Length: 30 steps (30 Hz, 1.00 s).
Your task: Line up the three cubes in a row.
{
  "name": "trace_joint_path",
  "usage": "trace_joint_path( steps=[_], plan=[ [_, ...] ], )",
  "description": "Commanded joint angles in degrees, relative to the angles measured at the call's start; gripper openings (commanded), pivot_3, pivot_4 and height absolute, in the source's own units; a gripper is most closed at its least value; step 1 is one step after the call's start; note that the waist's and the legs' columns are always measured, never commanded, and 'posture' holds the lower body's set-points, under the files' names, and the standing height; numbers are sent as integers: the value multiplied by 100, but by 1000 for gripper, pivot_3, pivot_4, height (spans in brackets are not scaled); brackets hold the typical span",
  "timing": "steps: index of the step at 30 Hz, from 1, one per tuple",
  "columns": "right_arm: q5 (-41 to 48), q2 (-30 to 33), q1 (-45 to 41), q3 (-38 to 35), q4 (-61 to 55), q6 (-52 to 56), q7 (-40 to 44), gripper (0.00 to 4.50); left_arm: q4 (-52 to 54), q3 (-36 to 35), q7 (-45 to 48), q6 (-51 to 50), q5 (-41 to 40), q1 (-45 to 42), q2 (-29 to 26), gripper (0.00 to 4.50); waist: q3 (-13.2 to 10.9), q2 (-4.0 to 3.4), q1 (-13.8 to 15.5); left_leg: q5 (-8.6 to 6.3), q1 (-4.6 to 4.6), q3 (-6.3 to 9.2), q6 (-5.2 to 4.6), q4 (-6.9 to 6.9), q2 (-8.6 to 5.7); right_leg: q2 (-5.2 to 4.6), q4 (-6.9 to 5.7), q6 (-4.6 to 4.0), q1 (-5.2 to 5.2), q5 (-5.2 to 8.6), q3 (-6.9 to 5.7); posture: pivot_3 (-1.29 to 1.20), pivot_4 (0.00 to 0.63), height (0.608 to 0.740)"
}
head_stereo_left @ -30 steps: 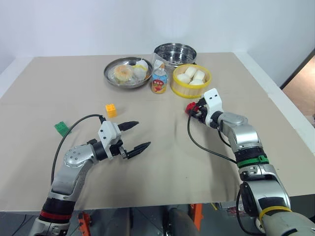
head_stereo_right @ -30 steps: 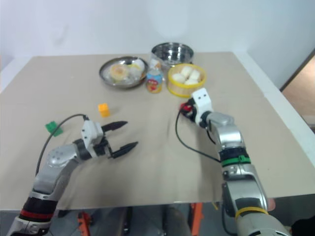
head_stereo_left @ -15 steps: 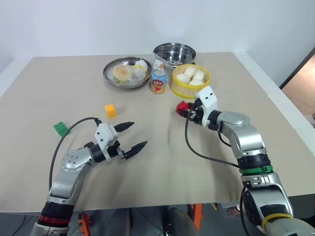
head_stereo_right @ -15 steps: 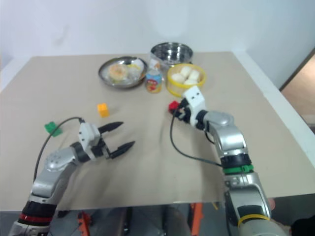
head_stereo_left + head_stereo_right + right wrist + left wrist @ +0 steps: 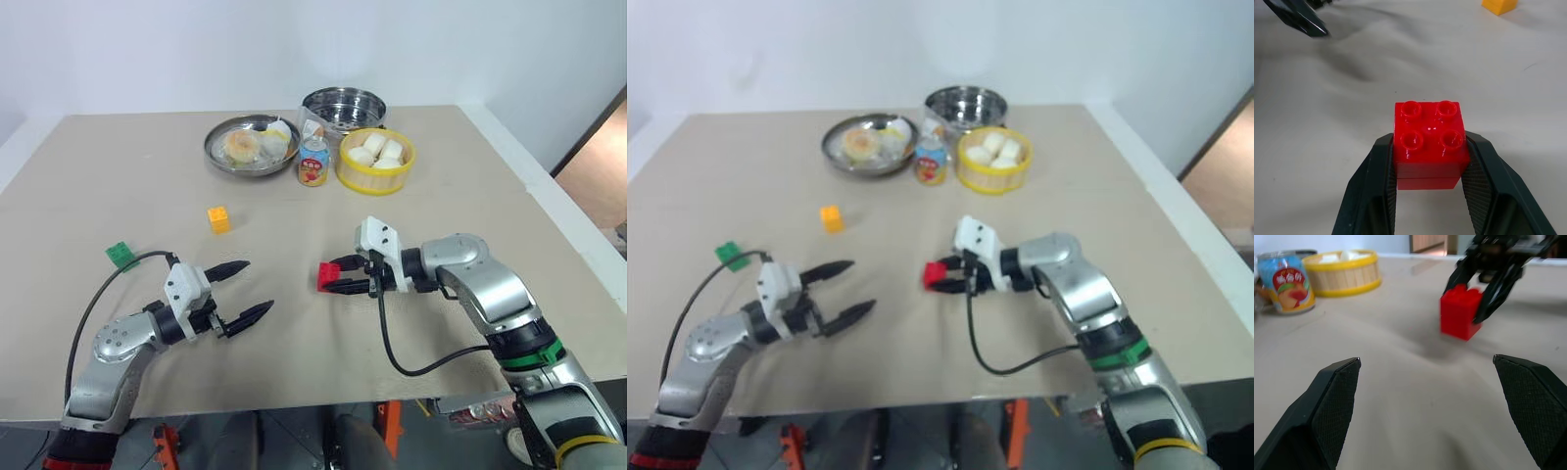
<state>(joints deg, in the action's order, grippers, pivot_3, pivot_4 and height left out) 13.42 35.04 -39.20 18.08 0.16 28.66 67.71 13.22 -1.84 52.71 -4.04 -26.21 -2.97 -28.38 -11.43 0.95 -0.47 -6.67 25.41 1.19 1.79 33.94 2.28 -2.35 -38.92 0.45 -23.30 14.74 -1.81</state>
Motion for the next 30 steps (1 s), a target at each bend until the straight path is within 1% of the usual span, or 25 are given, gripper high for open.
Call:
trace_joint_path(
  steps=[1, 9, 16, 22, 24, 25, 26, 27, 28, 30],
  plan=[
    [-69, -58, -304, 53, 332, -278, 283, 1240, 381, -81, 137, -49, -171, 99, -158, 4500, -1, 2, -2, -2, 0, -1, 2, 0, 0, 1, 0, 0, 0, -1, 2, 0, 150, 740],
    [-293, -279, -617, 177, 1156, -923, 644, 1240, 477, -80, 132, -172, -195, 132, -229, 4500, -2, 4, -1, -23, 0, -3, 35, -1, 30, 41, 0, 8, -4, -1, 13, 0, 150, 740],
    [-401, -468, -632, 190, 1413, -1147, 783, 1240, 537, -19, 58, -201, -138, 144, -178, 4500, -2, 4, -1, -28, -2, -1, 44, -1, 55, 73, 0, 3, -8, -4, 14, 0, 150, 740],
    [-476, -536, -619, 179, 1499, -1211, 850, 1240, 543, 2, 47, -214, -136, 144, -182, 4500, -2, 4, -1, -29, -4, -2, 45, -1, 60, 79, 0, -2, -9, -6, 20, 0, 150, 740],
    [-526, -536, -628, 176, 1539, -1232, 852, 2281, 544, 11, 47, -215, -135, 146, -185, 4500, -2, 4, -1, -29, -4, -2, 46, 0, 60, 80, 0, -5, -9, -5, 22, 0, 150, 740],
    [-541, -530, -631, 167, 1550, -1250, 865, 2469, 546, 16, 49, -214, -133, 147, -188, 4500, -2, 4, -1, -29, -4, -2, 46, 0, 60, 80, 0, -5, -8, -6, 23, 0, 150, 740],
    [-550, -534, -636, 143, 1552, -1277, 857, 2987, 538, 18, 57, -210, -133, 146, -191, 4500, -2, 4, 0, -29, -5, -4, 46, 0, 60, 81, 0, -5, -8, -6, 24, 0, 150, 740],
    [-550, -533, -642, 123, 1537, -1271, 860, 3193, 532, 18, 63, -208, -133, 145, -195, 4500, -2, 4, 0, -29, -5, -4, 46, 0, 60, 81, 0, -6, -9, -7, 25, 0, 150, 740],
    [-523, -522, -646, 97, 1485, -1229, 884, 3650, 526, 19, 69, -205, -130, 144, -201, 4500, -2, 4, 0, -29, -5, -5, 46, 0, 61, 82, 0, -6, -9, -7, 26, 0, 150, 740],
    [-460, -509, -658, 33, 1367, -1155, 899, 4284, 511, 16, 75, -199, -121, 139, -212, 4500, -2, 4, 0, -29, -5, -4, 46, 0, 62, 83, 0, -7, -9, -7, 26, 0, 150, 740]
  ],
)
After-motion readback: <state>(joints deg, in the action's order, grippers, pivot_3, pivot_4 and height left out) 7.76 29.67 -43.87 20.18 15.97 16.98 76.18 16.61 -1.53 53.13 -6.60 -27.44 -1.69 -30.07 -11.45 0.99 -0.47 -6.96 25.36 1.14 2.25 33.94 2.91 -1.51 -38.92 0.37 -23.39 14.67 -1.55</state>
